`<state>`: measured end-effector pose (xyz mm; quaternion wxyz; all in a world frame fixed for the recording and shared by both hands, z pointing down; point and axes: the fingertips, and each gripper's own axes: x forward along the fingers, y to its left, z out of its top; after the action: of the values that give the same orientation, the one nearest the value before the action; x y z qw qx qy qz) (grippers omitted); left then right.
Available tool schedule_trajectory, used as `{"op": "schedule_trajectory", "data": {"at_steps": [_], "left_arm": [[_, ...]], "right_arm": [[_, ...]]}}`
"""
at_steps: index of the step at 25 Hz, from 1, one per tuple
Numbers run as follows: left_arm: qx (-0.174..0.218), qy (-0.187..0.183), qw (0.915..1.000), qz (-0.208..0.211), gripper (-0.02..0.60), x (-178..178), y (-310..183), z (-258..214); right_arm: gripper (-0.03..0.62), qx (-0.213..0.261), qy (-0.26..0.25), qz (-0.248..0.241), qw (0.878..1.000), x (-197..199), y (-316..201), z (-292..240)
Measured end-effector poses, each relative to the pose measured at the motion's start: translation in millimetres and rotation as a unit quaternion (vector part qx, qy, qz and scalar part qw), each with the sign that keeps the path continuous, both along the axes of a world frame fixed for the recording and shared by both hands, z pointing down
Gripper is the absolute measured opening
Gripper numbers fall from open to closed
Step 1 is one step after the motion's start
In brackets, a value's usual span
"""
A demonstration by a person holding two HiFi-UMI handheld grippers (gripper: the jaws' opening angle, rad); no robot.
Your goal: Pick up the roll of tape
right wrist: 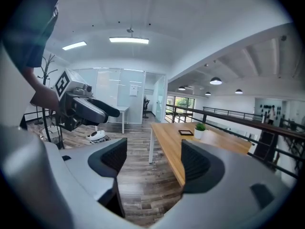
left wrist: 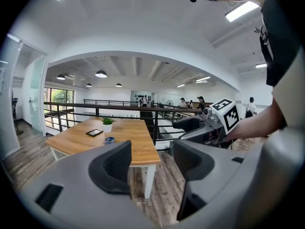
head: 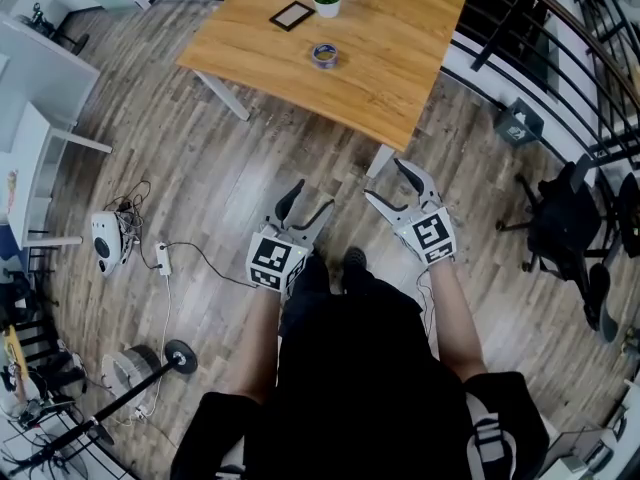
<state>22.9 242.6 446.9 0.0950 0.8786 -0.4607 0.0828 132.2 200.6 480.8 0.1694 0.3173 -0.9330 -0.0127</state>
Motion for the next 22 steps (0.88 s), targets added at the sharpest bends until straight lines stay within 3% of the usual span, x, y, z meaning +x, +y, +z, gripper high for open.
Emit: {"op": "schedule_trajectory", "data": {"at_steps": [7, 12, 22], "left_arm": [[0.002, 0.007, 1.0, -0.004, 0.285, -9.6, -4.7, -4.1], [0.001, 0.066, 0.9978, -0.008, 0.285, -18.7, -14.6, -17.9], [0.005, 0.06, 0.9982, 0.004, 0.285, -45.0, -41.3, -16.8]], "right_arm": [[0.387, 0.002, -0.003, 0.013, 1.0, -4.2, -5.4, -3.9], [0.376, -0.008, -0.001, 0.018, 1.0, -7.4, -10.9, -7.3], [0.348, -0.007, 0.007, 0.038, 0.999, -24.6, -33.5, -6.7]]}}
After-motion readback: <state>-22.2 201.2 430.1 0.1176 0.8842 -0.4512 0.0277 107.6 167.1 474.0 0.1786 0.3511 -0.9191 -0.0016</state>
